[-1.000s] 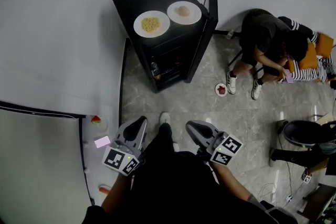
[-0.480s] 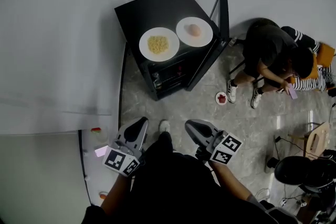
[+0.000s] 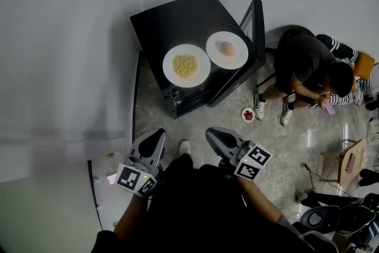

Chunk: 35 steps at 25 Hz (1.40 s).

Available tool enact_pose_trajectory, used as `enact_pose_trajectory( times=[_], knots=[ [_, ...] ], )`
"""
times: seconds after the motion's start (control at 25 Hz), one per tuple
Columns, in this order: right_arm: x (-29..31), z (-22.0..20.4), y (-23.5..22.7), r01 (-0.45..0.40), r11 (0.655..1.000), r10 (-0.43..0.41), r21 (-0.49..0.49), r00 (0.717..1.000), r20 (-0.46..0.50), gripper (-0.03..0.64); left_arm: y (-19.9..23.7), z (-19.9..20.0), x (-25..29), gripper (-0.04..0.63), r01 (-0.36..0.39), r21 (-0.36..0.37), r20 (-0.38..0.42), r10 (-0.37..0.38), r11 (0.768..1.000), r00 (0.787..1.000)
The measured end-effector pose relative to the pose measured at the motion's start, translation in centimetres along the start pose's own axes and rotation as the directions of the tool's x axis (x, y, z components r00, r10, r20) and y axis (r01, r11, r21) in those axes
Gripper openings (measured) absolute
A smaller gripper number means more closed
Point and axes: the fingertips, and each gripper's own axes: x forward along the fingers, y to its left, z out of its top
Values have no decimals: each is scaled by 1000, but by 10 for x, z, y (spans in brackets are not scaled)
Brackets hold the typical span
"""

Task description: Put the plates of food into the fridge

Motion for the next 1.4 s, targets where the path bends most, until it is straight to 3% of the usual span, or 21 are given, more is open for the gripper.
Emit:
enact_pose_trajectory(
  times=[0.32,0.76,0.88,1.04,1.28,1.4],
  knots=[
    [16,11,-13,1,999,-1,43,1000,8,32,7,7,6,37,-18,-2,6,18,1000,1000],
    [47,36,-42,-71,969,58,236,996,62,32,11,14,19,37,-86,27,10,86,996,996],
    [55,44,-54,-84,945,57,317,994,93,34,11,15,23,37,-99,25,11,98,995,995],
    [65,53,-70,-117,876,50,467,987,154,45,13,16,30,37,-112,26,15,111,993,994],
    [77,56,-84,-133,845,62,518,986,152,87,15,17,40,37,-127,20,9,126,992,992],
    [83,58,-89,-143,813,55,565,984,170,101,17,15,41,37,-134,24,0,134,991,991]
  ],
)
